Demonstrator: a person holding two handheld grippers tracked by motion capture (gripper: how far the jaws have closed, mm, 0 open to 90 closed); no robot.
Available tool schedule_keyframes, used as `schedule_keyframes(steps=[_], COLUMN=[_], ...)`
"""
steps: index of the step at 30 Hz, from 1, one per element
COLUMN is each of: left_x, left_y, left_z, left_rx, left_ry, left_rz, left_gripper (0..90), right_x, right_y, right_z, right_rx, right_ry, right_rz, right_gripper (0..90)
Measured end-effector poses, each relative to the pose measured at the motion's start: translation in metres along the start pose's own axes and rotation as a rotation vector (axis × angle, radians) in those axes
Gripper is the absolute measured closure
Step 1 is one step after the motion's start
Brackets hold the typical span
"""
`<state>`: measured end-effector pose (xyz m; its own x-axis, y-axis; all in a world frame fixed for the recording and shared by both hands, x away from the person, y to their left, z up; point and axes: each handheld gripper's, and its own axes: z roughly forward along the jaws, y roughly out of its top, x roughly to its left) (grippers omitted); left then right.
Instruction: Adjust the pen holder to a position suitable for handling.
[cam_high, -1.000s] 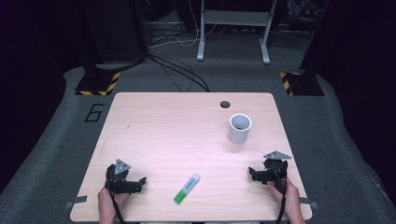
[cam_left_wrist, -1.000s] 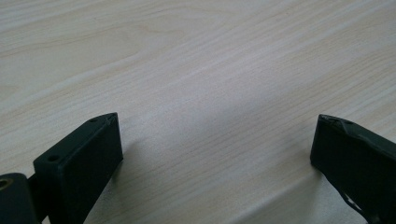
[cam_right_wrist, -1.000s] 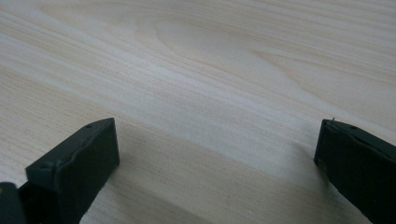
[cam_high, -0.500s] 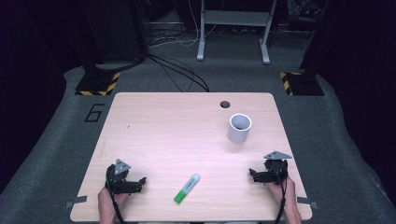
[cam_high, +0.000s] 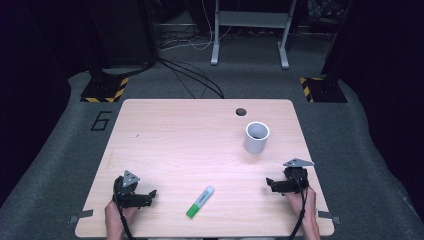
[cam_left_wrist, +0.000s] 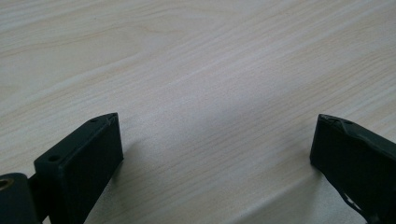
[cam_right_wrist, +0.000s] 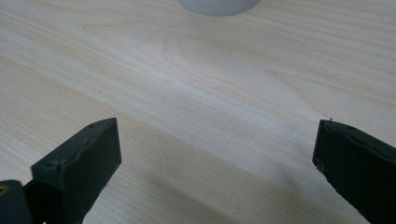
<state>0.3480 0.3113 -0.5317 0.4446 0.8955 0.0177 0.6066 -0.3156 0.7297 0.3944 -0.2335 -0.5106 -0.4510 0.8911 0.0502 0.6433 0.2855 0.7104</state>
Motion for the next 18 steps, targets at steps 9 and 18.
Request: schedule_keyframes(steps=[9, 18], left_x=[0.000, 0.000], left_y=[0.000, 0.000], left_z=[0.000, 0.000], left_rx=[0.000, 0.000], left_ry=[0.000, 0.000], left_rz=[0.000, -0.001], left_gripper=[2.5, 2.5], right_x=[0.003, 0.004], right_y=[0.018, 0.043], right_z=[-0.010, -0.015], right_rx=[-0.031, -0.047], right_ry=[0.008, 0.011], right_rz=[0.008, -0.013], right_gripper=[0.8, 0.7])
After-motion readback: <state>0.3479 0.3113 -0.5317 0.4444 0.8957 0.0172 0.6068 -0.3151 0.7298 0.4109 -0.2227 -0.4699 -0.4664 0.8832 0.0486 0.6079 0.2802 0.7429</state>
